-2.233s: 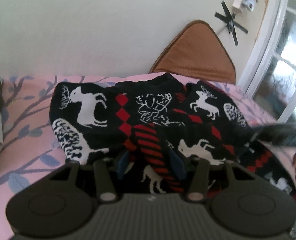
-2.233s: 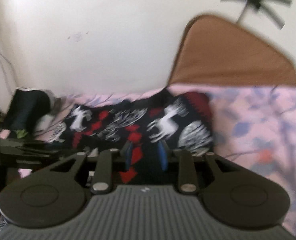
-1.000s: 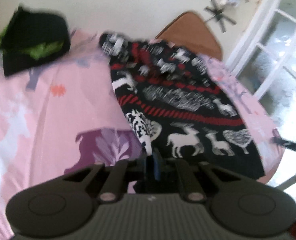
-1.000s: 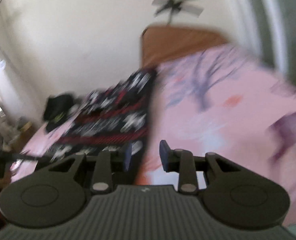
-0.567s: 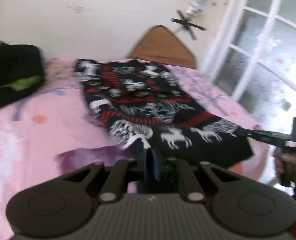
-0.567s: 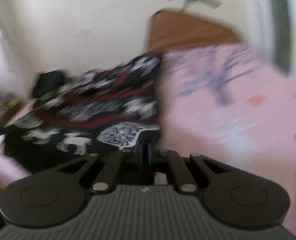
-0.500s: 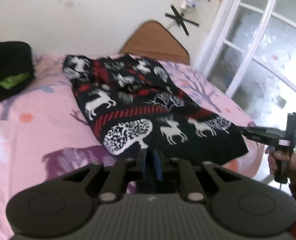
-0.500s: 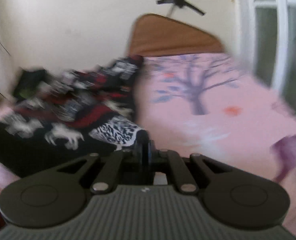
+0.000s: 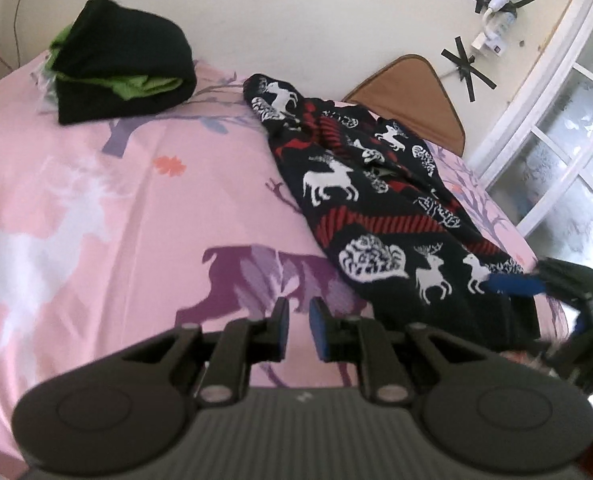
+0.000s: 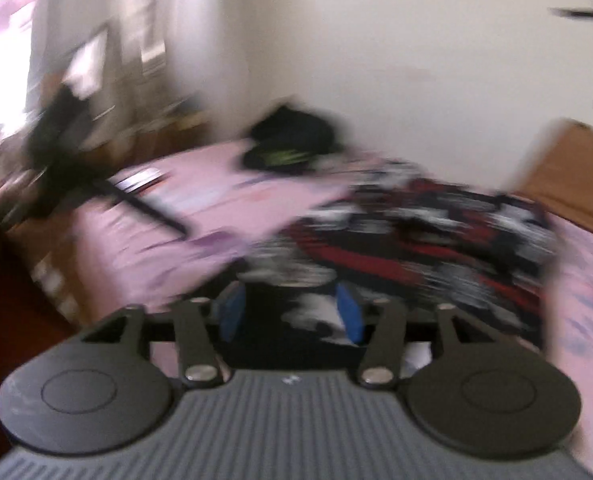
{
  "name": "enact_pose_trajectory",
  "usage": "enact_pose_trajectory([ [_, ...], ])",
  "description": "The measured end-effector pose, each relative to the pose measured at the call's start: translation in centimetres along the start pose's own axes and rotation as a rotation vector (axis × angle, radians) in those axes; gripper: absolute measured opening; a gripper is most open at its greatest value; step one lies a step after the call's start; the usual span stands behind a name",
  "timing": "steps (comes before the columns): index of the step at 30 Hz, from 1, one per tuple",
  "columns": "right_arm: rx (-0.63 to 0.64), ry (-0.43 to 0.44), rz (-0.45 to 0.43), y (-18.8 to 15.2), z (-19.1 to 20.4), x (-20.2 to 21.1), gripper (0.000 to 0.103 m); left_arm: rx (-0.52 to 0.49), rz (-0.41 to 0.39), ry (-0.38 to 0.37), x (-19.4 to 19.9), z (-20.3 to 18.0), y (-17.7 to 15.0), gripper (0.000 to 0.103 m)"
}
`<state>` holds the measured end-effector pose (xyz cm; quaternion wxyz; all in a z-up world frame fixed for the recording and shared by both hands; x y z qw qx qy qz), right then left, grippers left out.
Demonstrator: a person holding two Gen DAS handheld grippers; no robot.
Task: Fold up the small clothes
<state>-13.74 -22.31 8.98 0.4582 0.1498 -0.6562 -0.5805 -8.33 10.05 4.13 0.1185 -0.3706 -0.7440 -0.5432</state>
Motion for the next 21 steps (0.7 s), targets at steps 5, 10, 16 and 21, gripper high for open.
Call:
enact_pose_trajectory([
  [5, 0.210, 0.135, 0.140, -1.8, 3.6, -6.4, 0.059, 0.010, 0.009, -0.004, 0.0, 0.5, -0.9, 0.018],
  [10, -0.201, 0.129, 0.027, -0.6, -0.1, -6.2, 0.008, 0.033, -0.008, -0.032, -0.2, 0.9, -0.1, 0.019],
  [16, -0.691, -0.188, -0.237, -3.8, -10.6, 1.6, 0.008, 0.070, 0.025, -0.143, -3.2, -0.3, 0.8, 0.027],
  [21, -0.775, -0.227, -0.159, -7.6, -11.0, 1.6, 0.008, 0.091, 0.058, -0.233, -6.3, -2.9, 1.9, 0.043],
])
Point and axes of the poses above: each gripper's, at about its wrist camera, not at the fingertips, and x roughly against the way its jaws point, z to its left, y to its top, the point moved 5 cm from there along -x, roughly the way its jaws point, and after that the axes turned 8 degrees about -z, right-handed, at the moved point
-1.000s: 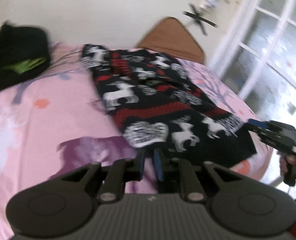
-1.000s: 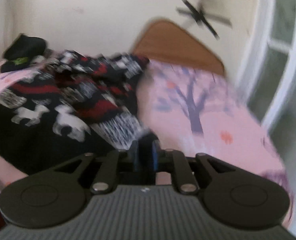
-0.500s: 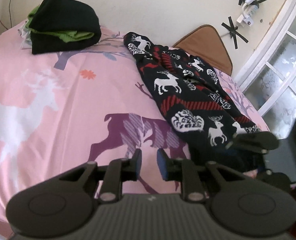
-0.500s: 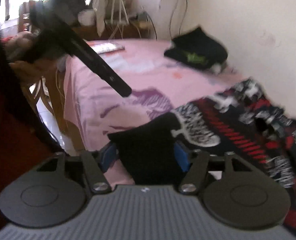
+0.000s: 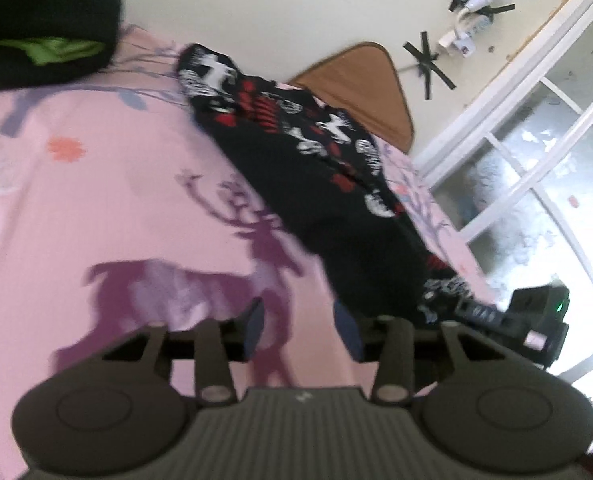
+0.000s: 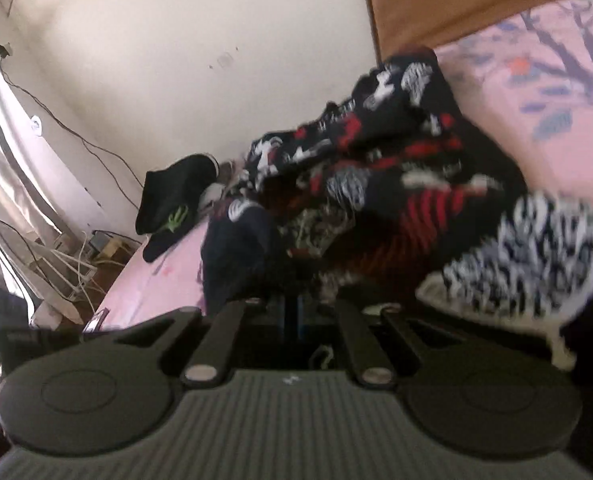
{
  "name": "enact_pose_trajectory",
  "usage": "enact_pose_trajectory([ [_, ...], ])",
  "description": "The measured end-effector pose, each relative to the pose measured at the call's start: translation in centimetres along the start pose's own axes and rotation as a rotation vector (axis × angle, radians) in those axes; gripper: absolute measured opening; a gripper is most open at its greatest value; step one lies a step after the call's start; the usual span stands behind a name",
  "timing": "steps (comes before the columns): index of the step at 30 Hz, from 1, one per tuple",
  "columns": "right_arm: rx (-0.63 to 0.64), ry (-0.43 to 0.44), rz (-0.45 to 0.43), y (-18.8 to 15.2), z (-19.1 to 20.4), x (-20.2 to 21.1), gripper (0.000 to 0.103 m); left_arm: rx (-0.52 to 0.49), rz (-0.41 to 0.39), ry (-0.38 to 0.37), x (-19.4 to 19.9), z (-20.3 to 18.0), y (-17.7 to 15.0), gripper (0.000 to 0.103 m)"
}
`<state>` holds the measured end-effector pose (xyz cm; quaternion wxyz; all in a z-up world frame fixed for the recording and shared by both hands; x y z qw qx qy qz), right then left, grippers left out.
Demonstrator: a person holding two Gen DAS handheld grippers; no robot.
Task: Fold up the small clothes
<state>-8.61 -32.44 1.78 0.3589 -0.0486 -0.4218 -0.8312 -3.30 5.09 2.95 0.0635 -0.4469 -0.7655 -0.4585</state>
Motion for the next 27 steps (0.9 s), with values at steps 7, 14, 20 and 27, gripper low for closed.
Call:
enact_pose_trajectory([
  [7, -0.018, 0.064, -0.016, 0.3, 1.0, -0.9, 0.008, 0.036, 0.046, -0.077, -3.5, -1.5, 1.0, 0.052],
  [14, 0.010, 0.304, 0.071, 0.3, 5.4, -1.3, 0.008, 0.145, 0.042, -0.160, -3.5, -1.0, 1.9, 0.080],
  [20, 0.057, 0.382, 0.182, -1.3, 8.9, -2.8, 0.008, 0.165, 0.009, -0.203, -1.9, -0.8, 2.1, 0.086],
  [27, -0.087, 0.542, 0.237, -2.1, 11.2, -4.3, 0.008, 0.229, -0.006, -0.184, -0.4, 1.7, 0.9, 0.079],
])
Point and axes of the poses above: each gripper's, at about its wrist camera, not at the fingertips, and x roughly against the way its jaws point, z to its left, y to its top, the point moved 5 cm from there along -x, roughly the way its jaws point, and after that the axes turned 8 degrees about -z, right-handed, at the moved point
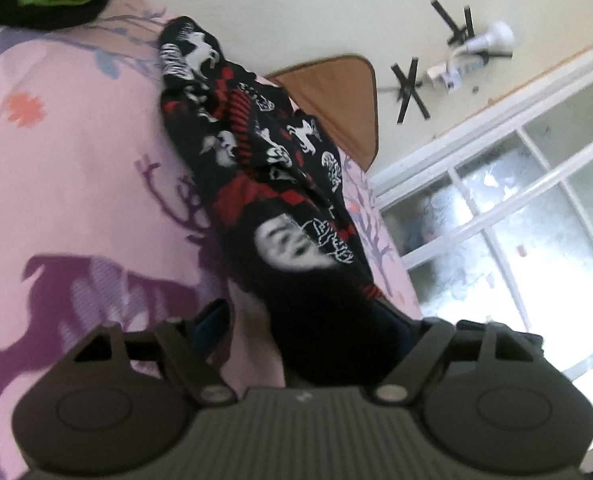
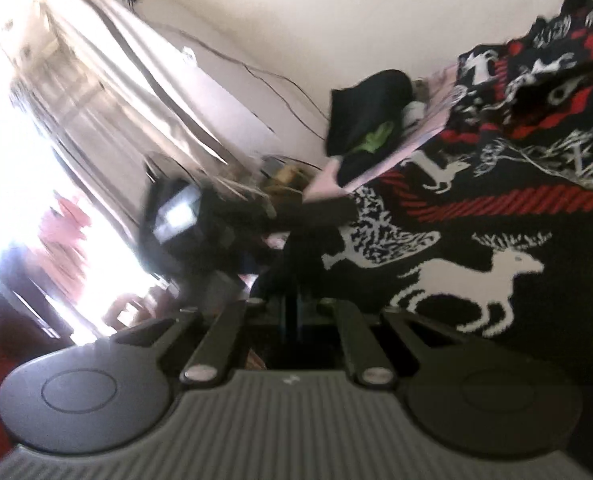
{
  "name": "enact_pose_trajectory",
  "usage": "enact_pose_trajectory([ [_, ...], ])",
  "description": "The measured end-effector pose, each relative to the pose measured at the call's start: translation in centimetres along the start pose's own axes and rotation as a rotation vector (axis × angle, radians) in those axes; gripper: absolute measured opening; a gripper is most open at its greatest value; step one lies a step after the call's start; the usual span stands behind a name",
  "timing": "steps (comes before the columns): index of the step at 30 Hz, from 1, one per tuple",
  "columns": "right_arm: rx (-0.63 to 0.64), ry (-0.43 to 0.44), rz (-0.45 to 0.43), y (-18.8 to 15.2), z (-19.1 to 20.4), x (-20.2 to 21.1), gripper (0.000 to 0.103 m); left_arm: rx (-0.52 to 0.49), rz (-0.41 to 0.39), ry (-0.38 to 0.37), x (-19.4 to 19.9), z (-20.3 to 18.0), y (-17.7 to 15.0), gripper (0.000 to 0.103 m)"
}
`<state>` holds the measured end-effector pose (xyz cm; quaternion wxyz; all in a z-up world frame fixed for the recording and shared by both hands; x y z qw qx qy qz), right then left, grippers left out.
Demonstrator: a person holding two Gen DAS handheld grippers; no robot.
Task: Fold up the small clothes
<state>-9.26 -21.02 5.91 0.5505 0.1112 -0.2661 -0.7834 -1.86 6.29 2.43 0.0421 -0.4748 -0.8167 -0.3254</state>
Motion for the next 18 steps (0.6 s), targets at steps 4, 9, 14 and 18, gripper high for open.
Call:
enact_pose_trajectory([
  [4, -0.085, 0.072, -0.024, 0.2, 0.2, -0.2, 0.008, 0.069, -0.045, -0.079, 1.8, 0.8, 0.2, 0.085],
  [9, -0.063, 0.023, 0.066, -1.3, 0.0, -1.9, 0.008, 0.011, -0.033, -0.009, 1.6, 1.0, 0.0, 0.007],
  [14, 0.056, -0.102, 0.165, -3.2, -0.3, -2.8, 0.009, -0.076, -0.001, 0.140, 2.5, 2.3, -1.5, 0.007],
  [18, 0.136, -0.136, 0.225, -3.7, 0.6, -3.0, 0.013, -0.103, 0.019, 0.207, 3.7, 3.4, -2.9, 0.007],
])
Point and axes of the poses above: each gripper's, at about its wrist camera, not at the fingertips, and x roughly against the way its jaws point, z to its left, y to its top, the point moved 5 cm from there along -x, roughly the way its jaws point, and after that the axes turned 8 degrees about -z, right-handed, at the moved point
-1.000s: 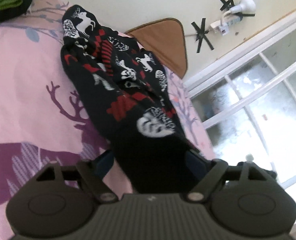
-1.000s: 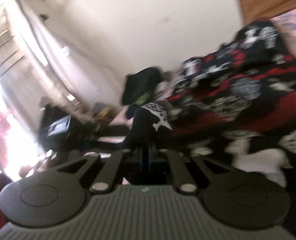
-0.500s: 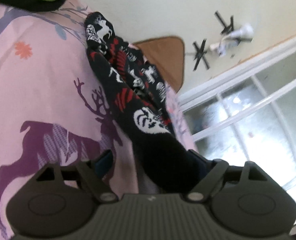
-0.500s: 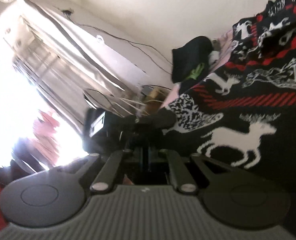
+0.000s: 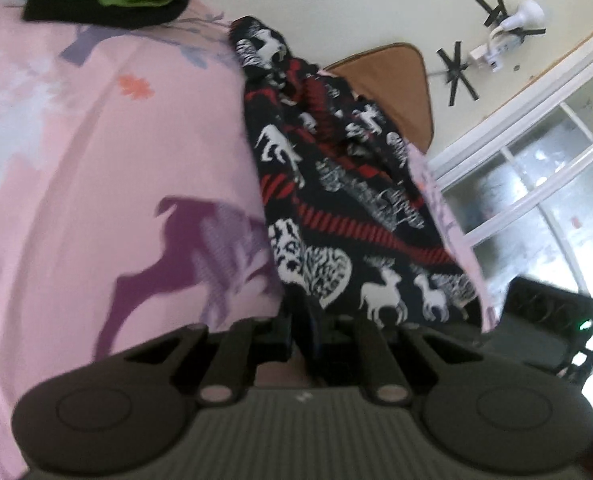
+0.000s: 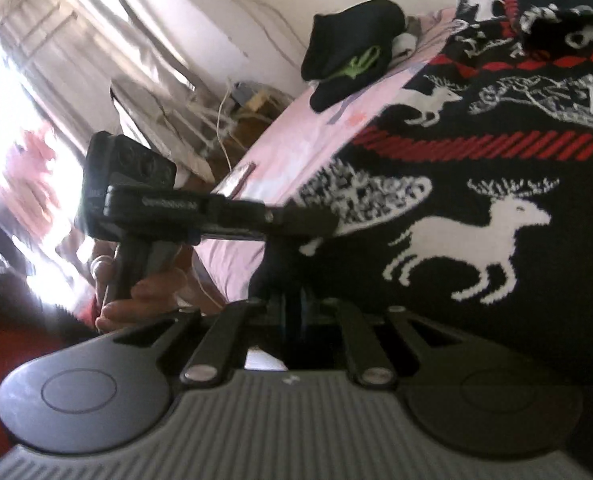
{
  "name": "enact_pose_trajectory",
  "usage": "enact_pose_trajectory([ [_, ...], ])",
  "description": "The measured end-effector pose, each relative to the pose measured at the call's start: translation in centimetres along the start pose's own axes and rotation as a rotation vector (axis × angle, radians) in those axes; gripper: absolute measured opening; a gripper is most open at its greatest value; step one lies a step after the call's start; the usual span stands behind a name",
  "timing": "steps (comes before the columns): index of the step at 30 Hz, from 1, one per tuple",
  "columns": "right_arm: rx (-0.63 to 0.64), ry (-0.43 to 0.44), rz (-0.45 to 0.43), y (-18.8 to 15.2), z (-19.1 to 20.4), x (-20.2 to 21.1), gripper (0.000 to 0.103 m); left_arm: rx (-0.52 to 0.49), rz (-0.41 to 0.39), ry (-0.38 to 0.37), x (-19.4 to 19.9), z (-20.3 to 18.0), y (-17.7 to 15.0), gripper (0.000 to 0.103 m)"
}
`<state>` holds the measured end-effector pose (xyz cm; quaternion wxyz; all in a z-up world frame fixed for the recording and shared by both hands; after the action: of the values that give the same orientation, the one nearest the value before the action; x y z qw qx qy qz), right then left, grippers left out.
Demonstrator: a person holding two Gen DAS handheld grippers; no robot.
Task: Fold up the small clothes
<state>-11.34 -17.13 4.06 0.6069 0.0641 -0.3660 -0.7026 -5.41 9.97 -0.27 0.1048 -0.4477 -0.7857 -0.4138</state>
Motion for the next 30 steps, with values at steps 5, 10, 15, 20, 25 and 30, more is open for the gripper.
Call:
enact_pose_trajectory([
  [5, 0.089, -0.001, -0.057, 2.0, 0.7, 1.4, 0.014, -0.028, -0.013, 0.017, 0.9, -0.2, -0.1, 0.007],
  [10, 0.054, -0.123, -0.115, 3.4, -1.9, 0.6, 0.015, -0.120, -0.020, 0.061, 1.0, -1.5, -0.2, 0.007],
  [15, 0.029, -0.069, -0.012, -0.2, -1.9, -1.2, 0.017, -0.122, 0.003, 0.098, 1.3, -0.7, -0.9, 0.006],
  [20, 0.049, -0.097, -0.079, 1.3, -1.9, 0.9, 0.019, -0.093, -0.006, 0.084, 1.6, -0.9, -0.7, 0.010],
  [25, 0.116, -0.243, -0.228, 4.7, -3.4, 4.8, 0.022, -0.075, -0.006, 0.043, 1.4, -1.4, -0.9, 0.040],
  [30, 0.059, -0.358, -0.212, 4.4, -6.6, 5.5, 0.023, -0.106, 0.034, 0.072, 1.1, -1.8, -1.5, 0.006],
])
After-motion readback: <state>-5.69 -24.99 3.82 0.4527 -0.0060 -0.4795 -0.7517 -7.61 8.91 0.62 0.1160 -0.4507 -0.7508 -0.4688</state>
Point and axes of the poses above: each gripper's, at about its wrist camera, not at the fingertips, and x roughly against the way its jaws point, z to its left, y to its top, the point moved 5 cm from there along -x, roughly the way its jaws point, and after that the axes turned 8 degrees about -z, right-handed, at the moved point
